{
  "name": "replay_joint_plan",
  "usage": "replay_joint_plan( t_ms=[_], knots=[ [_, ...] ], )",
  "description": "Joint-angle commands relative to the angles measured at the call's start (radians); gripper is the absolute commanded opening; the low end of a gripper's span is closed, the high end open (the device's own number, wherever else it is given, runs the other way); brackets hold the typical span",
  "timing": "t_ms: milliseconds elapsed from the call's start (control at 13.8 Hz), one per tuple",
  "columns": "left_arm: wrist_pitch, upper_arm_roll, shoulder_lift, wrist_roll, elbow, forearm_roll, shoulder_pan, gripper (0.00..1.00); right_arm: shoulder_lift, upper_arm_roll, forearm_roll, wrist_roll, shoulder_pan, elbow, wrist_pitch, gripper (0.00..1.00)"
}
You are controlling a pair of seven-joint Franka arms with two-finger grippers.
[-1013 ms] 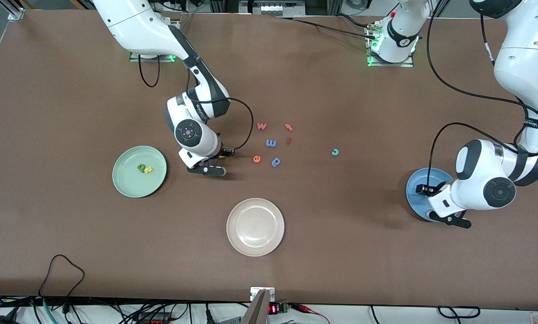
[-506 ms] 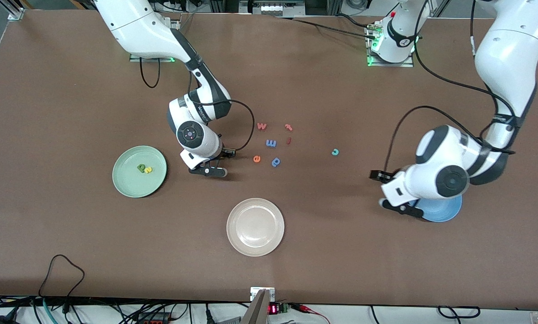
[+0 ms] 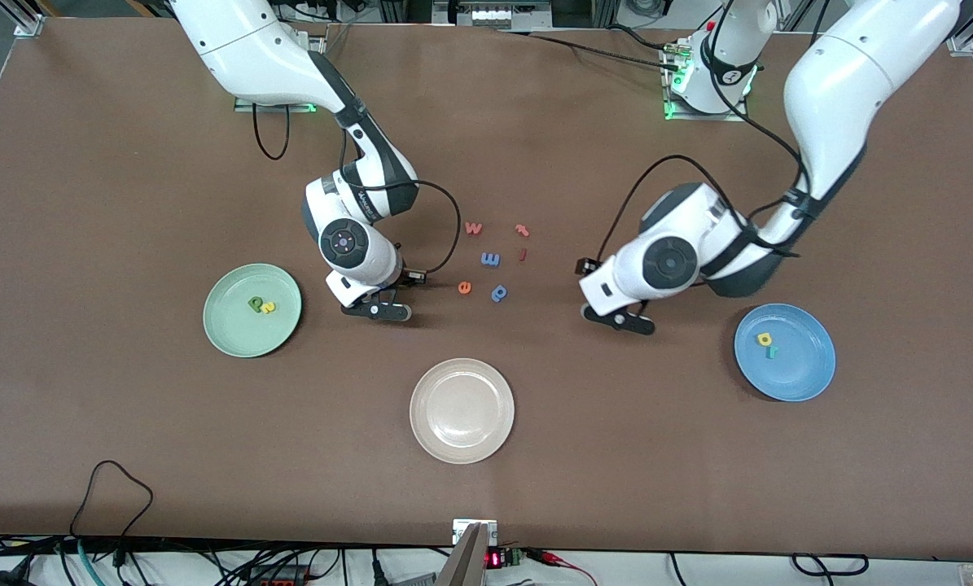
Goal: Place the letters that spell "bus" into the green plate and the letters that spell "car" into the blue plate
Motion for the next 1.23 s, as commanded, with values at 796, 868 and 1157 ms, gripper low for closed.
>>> replay_joint_plan(
  t_ms=[796, 868, 1157],
  knots=[
    [0.137, 0.047, -0.013, -0.045, -0.164, 0.211, 0.016, 0.54, -0.138, -0.271, -0.082, -0.305, -0.051, 0.058, -0.325, 0.15],
    [0.137, 0.047, -0.013, -0.046, -0.165, 0.211, 0.016, 0.48, -0.149, -0.273, -0.084, -0.335, -0.076, 0.033, -0.321, 0.15],
    [0.142, 0.047, 0.001, -0.060, -0.164, 0.211, 0.008, 0.46, -0.161, -0.271, -0.081, -0.398, -0.123, -0.024, -0.292, 0.15]
  ],
)
